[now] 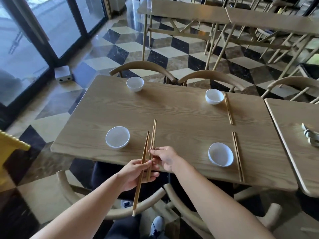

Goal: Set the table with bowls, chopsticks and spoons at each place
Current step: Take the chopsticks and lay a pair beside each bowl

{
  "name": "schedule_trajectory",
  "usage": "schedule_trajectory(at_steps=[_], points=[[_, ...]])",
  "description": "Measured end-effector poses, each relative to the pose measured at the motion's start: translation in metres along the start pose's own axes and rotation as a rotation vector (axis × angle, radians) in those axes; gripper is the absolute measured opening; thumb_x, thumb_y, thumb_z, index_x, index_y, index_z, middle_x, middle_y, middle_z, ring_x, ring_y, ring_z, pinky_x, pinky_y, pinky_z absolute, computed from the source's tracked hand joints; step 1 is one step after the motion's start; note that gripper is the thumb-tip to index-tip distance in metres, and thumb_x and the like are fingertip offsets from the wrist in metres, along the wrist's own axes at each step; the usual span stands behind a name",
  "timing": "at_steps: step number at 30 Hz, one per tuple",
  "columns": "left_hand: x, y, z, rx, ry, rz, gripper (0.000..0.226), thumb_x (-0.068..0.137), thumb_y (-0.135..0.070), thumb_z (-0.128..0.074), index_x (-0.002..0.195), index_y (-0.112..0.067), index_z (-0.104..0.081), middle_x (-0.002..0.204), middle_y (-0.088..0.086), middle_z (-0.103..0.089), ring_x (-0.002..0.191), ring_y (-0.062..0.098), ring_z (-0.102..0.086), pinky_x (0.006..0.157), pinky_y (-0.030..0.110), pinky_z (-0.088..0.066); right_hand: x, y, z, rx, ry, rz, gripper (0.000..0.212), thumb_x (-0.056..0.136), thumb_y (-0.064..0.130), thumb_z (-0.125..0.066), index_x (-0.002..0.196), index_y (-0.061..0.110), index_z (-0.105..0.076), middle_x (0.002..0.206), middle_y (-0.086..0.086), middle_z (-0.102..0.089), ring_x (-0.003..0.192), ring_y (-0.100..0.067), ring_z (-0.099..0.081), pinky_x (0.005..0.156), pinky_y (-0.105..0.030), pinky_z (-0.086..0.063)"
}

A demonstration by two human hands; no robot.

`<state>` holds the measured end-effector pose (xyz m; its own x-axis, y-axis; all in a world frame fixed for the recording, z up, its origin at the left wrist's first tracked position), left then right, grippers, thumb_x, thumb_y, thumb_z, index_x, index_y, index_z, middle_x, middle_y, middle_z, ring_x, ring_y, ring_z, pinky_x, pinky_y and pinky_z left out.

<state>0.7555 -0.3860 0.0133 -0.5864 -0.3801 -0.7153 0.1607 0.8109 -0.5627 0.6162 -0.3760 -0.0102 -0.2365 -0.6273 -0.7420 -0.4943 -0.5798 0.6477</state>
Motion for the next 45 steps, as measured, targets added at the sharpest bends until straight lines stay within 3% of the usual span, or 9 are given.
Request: schedule_trajectory(at_steps=[5,11,18,22,29,33,37,42,45], points=[[0.012,-0.005,0.029,-0.029,-0.037,0.056,0.029,0.103,-0.016,-0.05,0.12,0.004,-0.063,0.116,0.025,-0.071,0.09,0.034,-0.075,0.077,0.041,-0.062,0.023,0.003,-0.019,-0.054,0.01,-0.042,0.011,0.087,-0.006,-0.067,0.088,0.0,-0.057,0.076,-0.014,-0.063,0.058,-0.023,-0.057,0.055,-0.033,-0.053],[0.04,-0.03,0.092,0.023,-0.22,0.104,0.033,0.103,-0.016,-0.05,0.12,0.01,-0.058,0.112,0.026,-0.072,0.094,0.036,-0.074,0.078,0.043,-0.062,0.088,0.004,-0.034,-0.206,-0.205,-0.048,0.019,0.084,-0.002,-0.072,0.075,0.005,-0.057,0.074,-0.011,-0.062,0.06,-0.02,-0.06,0.047,-0.026,-0.054],[0.06,-0.08,0.125,-0.013,-0.098,0.148,0.027,0.103,-0.013,-0.05,0.115,0.008,-0.061,0.109,0.022,-0.074,0.097,0.035,-0.074,0.081,0.042,-0.062,0.134,0.005,-0.043,-0.479,-0.391,-0.066,0.023,0.087,0.012,-0.069,0.073,0.015,-0.051,0.066,-0.004,-0.057,0.049,-0.019,-0.057,0.05,-0.025,-0.046],[0.073,-0.1,0.126,-0.012,-0.059,0.139,0.029,0.103,-0.014,-0.05,0.117,0.009,-0.061,0.11,0.023,-0.074,0.1,0.034,-0.073,0.083,0.042,-0.061,0.143,0.006,-0.052,-0.596,-0.521,-0.059,0.012,0.08,0.016,-0.074,0.082,0.012,-0.063,0.089,-0.009,-0.069,0.079,-0.03,-0.07,0.079,-0.036,-0.058],[0.079,-0.105,0.122,-0.033,-0.046,0.154,0.029,0.104,-0.014,-0.049,0.118,0.009,-0.06,0.109,0.022,-0.074,0.098,0.033,-0.074,0.075,0.037,-0.063,0.144,0.0,-0.064,-0.727,-0.536,-0.045,0.009,0.091,0.016,-0.054,0.1,0.015,-0.057,0.097,-0.003,-0.047,0.086,-0.02,-0.04,0.075,-0.024,-0.031],[0.074,-0.101,0.124,-0.047,-0.029,0.144,0.031,0.104,-0.015,-0.048,0.121,0.008,-0.059,0.113,0.022,-0.073,0.101,0.033,-0.073,0.081,0.039,-0.062,0.14,-0.006,-0.066,-0.682,-0.671,-0.029,0.018,0.088,0.02,-0.067,0.1,0.007,-0.063,0.08,0.006,-0.046,0.078,-0.021,-0.049,0.07,-0.027,-0.036],[0.068,-0.096,0.128,-0.052,-0.029,0.127,0.033,0.104,-0.015,-0.048,0.122,0.009,-0.059,0.114,0.023,-0.073,0.098,0.032,-0.074,0.081,0.038,-0.062,0.138,-0.008,-0.068,-0.706,-0.539,0.022,0.016,0.091,0.021,-0.056,0.104,0.011,-0.056,0.095,-0.003,-0.048,0.084,-0.02,-0.044,0.075,-0.028,-0.036],[0.063,-0.092,0.132,-0.064,-0.033,0.12,0.033,0.103,-0.015,-0.048,0.122,0.009,-0.059,0.115,0.023,-0.072,0.102,0.034,-0.073,0.084,0.04,-0.061,0.128,-0.007,-0.065,-0.717,-0.701,0.031,0.017,0.086,0.015,-0.062,0.073,0.011,-0.052,0.068,0.005,-0.053,0.058,-0.019,-0.048,0.05,-0.028,-0.031],[0.061,-0.09,0.132,-0.07,-0.037,0.119,0.033,0.103,-0.016,-0.048,0.121,0.009,-0.06,0.114,0.023,-0.072,0.1,0.034,-0.073,0.082,0.04,-0.062,0.119,0.001,-0.062,-0.875,-0.672,0.096,0.017,0.087,0.019,-0.069,0.082,0.008,-0.057,0.079,0.001,-0.055,0.071,-0.023,-0.053,0.06,-0.029,-0.042]])
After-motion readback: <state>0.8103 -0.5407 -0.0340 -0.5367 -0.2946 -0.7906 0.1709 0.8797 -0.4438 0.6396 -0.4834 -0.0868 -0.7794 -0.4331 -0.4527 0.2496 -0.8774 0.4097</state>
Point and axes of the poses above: each hand's wrist, its own x-axis towards the middle knuckle, its own z-axis out of the back of the hand, y = z × x, the point moved 4 cm from there along x, towards the middle knuckle
